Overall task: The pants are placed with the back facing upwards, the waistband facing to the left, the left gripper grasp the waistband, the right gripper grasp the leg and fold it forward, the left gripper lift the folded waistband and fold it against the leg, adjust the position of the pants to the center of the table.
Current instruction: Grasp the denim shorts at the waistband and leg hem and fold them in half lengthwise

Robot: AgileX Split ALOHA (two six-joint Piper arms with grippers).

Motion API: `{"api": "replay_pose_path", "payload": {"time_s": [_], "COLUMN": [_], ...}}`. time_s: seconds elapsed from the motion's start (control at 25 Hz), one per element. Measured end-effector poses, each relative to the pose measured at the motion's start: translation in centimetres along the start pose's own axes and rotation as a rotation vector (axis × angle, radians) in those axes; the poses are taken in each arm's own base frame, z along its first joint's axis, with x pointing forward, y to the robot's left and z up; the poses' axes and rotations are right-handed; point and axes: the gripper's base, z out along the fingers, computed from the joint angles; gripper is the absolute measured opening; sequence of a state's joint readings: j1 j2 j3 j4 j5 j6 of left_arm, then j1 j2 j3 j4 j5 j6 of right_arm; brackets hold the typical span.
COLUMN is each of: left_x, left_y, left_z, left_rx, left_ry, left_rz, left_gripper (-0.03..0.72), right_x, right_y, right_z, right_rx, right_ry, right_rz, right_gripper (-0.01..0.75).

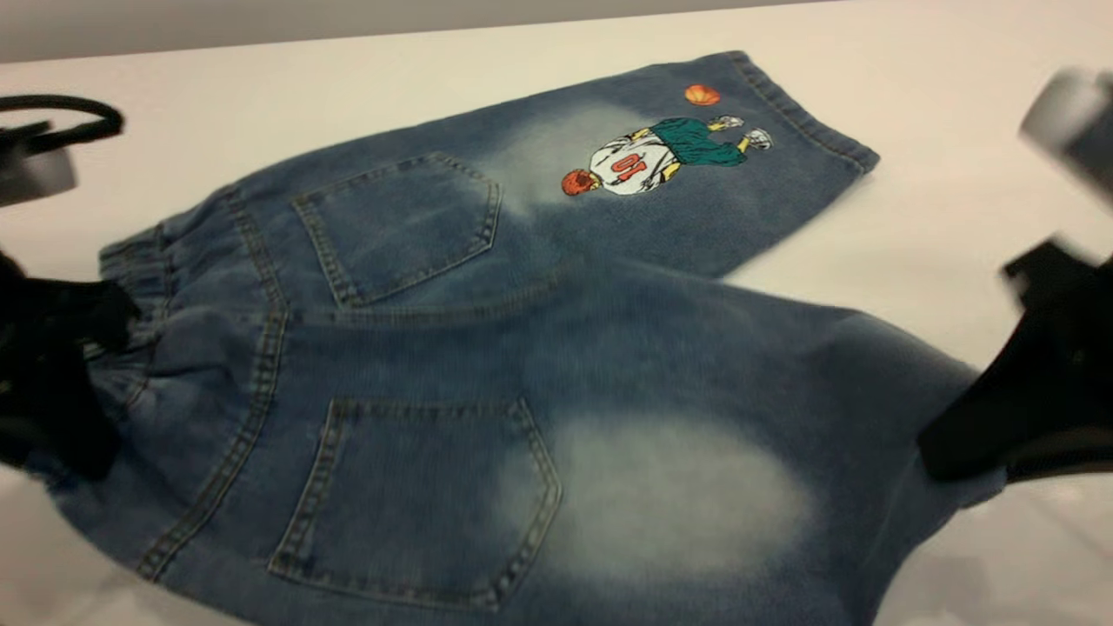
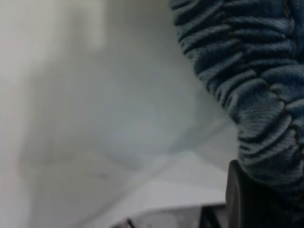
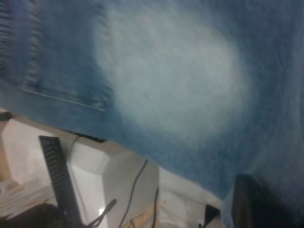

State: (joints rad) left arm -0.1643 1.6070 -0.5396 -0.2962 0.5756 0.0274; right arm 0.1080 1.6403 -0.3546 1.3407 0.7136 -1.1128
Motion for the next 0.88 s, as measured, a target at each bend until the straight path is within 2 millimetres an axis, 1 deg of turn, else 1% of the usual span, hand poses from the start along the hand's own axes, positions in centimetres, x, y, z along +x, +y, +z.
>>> {"api": "replay_pose_path", "payload": {"time_s": [0.24, 0.36, 0.48, 0.56, 0.68, 0.8, 0.88], "left_x": [2.2, 2.8, 3.3, 3.3, 3.0, 2.6, 2.1], "left_y": [-0.5, -0.9, -1.0, -1.1, -1.2, -1.4, -1.5], "left_z": [-1.8, -3.3, -4.8, -5.7, -6.5, -6.6, -6.8], "left_rx": [0.081, 0.123, 0.146, 0.159, 0.176, 0.217, 0.253], "left_ry": [-0.01, -0.046, -0.109, -0.174, -0.256, -0.298, -0.342], "left_rz": [-0.068, -0.071, -0.074, -0.09, -0.133, -0.219, -0.271], "left_gripper": [0.15, 0.15, 0.15, 0.15, 0.15, 0.15, 0.15], "right_x": [1.5, 2.5, 2.8, 2.3, 0.9, -1.0, -2.4], "right_y": [2.6, 3.6, 4.8, 5.8, 7.0, 7.5, 7.6], "right_z": [-2.9, -4.4, -5.9, -7.0, -8.5, -9.1, -9.1], "right_rx": [-0.038, -0.037, -0.031, -0.036, -0.022, 0.011, 0.025], "right_ry": [0.021, 0.033, 0.0, -0.05, -0.112, -0.128, -0.137], "right_rz": [-0.038, -0.053, -0.051, -0.041, -0.056, -0.059, -0.054], "right_gripper": [0.026, 0.026, 0.026, 0.026, 0.026, 0.026, 0.026]}}
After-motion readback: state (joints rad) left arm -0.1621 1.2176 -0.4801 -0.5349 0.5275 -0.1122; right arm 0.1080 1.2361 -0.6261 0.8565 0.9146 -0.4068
